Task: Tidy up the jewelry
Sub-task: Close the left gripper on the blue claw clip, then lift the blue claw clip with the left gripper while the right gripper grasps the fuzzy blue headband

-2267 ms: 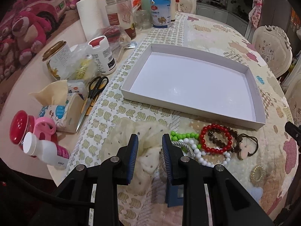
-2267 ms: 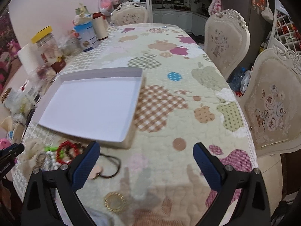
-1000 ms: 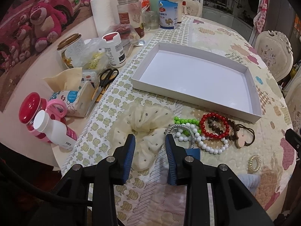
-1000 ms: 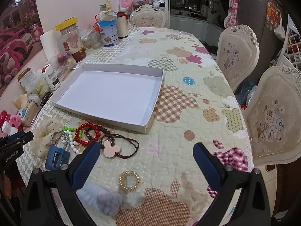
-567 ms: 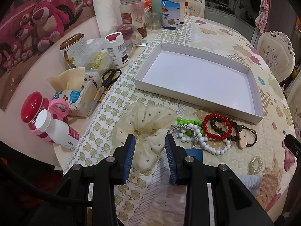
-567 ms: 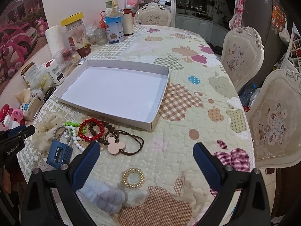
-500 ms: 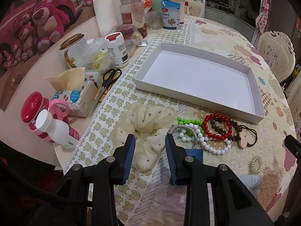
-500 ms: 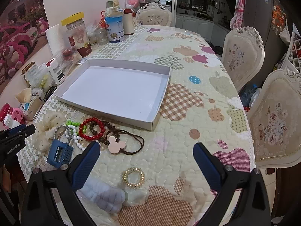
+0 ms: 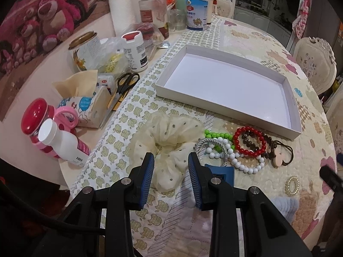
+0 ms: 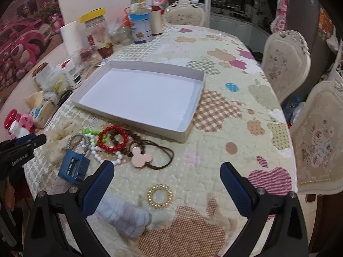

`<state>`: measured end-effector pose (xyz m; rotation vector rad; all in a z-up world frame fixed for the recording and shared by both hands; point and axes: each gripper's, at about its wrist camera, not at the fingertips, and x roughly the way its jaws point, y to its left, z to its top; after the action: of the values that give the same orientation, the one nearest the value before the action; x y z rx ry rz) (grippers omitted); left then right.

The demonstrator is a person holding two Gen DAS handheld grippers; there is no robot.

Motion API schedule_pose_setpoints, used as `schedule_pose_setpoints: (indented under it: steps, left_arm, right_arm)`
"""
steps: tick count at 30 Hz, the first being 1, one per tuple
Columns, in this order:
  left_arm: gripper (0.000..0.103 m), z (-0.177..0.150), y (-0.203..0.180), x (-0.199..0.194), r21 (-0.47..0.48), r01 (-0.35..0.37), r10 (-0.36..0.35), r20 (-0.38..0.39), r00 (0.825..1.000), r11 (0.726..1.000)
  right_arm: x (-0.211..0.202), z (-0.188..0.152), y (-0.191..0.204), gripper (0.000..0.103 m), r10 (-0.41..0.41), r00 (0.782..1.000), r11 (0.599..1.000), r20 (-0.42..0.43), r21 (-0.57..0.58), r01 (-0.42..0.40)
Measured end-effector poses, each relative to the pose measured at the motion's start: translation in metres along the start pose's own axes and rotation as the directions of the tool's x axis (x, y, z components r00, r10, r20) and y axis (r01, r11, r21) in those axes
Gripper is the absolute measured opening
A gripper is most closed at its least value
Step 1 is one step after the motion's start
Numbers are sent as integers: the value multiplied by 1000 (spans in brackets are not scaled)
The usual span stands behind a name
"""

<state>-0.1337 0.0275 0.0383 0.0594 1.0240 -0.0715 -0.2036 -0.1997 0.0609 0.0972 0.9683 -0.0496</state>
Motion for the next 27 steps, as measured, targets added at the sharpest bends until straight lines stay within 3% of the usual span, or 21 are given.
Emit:
schedule_pose_setpoints:
  steps: [6,11,14,20,27]
  left_arm:
    - [24,-2,30,8,-77,114,-119,-68,991,991]
    - [26,-12,38,11,-84,166,-174,-104,979,983]
    - [30,-18,27,12,-64,234,-240,-135,961,970]
    - [37,-20,-8,22,-20,296,-294,-179,939,955]
    - [45,-21,-39,34,73,245,-227,-190,955,967]
  right_arm:
    - [10,-12,5,101,159,985,987,-64,-17,-160]
    - [17,-28,17,101,224,968,970,-111,-74,-233]
    - [21,-35,25,101,238,961,959,-139,-125,-256]
    - [30,-51,42,101,210,961,938,-181,-239,-250]
    - [38,-59,43,101,181,962,940,-204,-251,-230]
